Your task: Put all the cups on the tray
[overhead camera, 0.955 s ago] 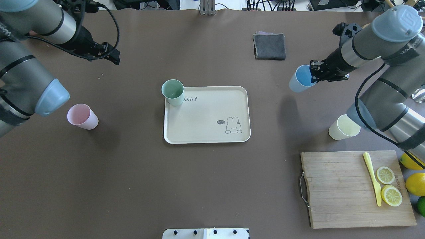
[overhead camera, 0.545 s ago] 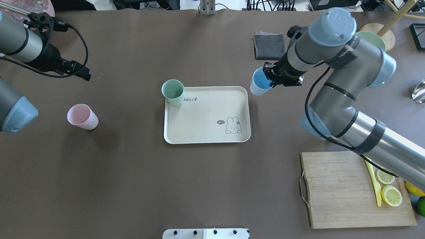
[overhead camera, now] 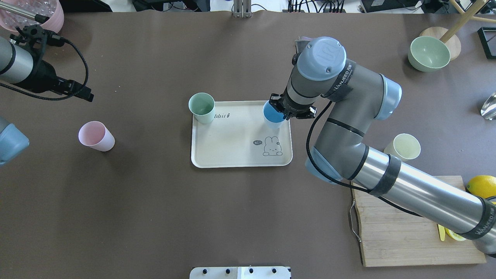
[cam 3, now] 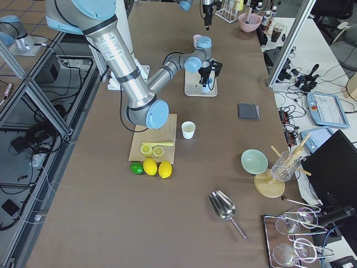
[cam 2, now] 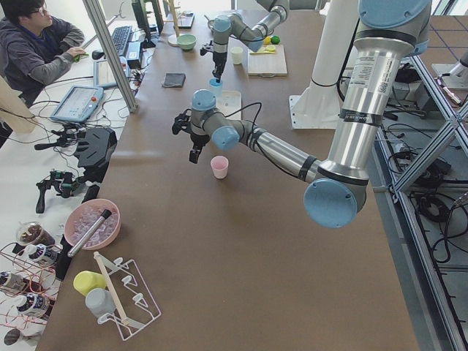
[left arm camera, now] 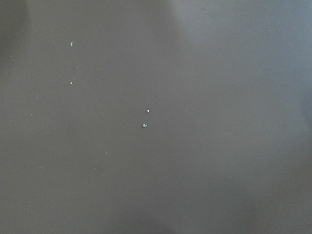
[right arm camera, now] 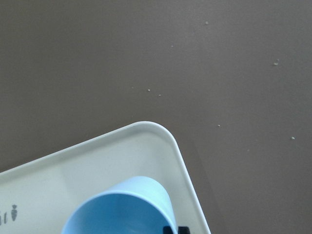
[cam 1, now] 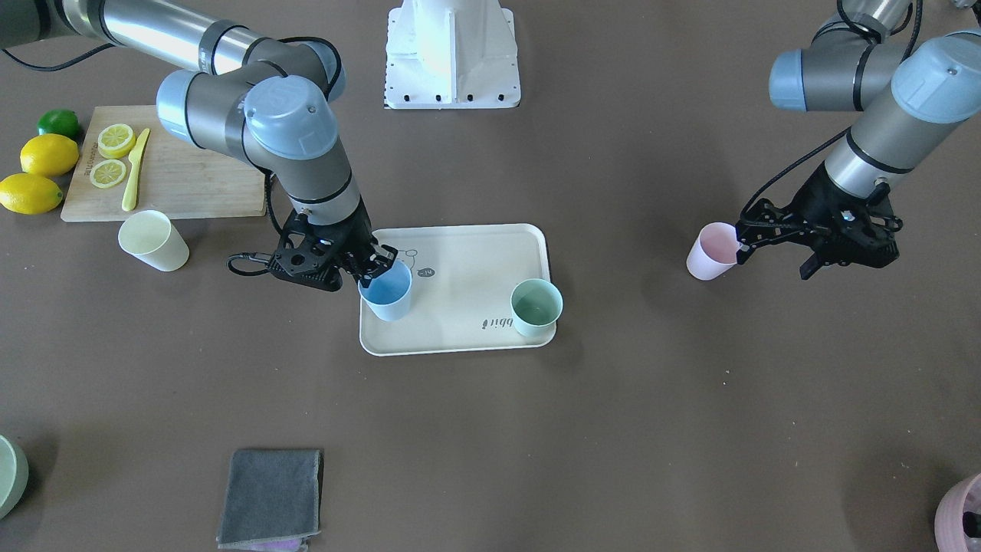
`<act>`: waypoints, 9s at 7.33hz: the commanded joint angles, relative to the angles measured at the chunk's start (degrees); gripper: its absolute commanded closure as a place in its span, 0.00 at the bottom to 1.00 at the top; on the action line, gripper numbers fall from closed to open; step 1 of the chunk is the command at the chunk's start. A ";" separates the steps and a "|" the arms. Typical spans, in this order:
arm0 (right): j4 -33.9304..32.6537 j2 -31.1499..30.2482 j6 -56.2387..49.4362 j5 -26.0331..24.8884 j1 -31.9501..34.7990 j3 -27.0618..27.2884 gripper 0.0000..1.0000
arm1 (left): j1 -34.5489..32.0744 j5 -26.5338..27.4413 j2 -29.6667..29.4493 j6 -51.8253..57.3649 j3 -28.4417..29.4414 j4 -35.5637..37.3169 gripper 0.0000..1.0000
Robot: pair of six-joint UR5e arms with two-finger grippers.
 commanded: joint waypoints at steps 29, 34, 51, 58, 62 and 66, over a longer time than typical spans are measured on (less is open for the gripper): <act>-8.19 -35.75 -41.78 9.91 20.21 25.29 0.00 | 23.67 11.69 -25.59 -23.81 6.10 19.04 1.00; -3.21 -36.55 -40.46 11.82 18.90 21.17 0.00 | 16.94 8.47 -25.68 -23.20 -2.39 21.10 0.02; -2.28 -16.01 -4.08 3.86 -0.07 21.07 1.00 | -11.64 -6.41 -8.03 23.69 -2.69 25.08 0.02; -3.71 -9.66 -3.37 -1.16 -5.72 15.09 0.40 | -13.77 -7.47 -4.67 27.34 -3.03 24.46 0.02; -5.88 -10.53 -4.33 0.65 0.66 19.29 0.00 | -15.77 -7.47 -3.37 27.86 -3.21 24.81 0.02; -11.88 -18.33 -33.42 12.41 19.97 21.42 0.00 | -30.61 -7.99 4.64 48.72 2.03 25.08 0.02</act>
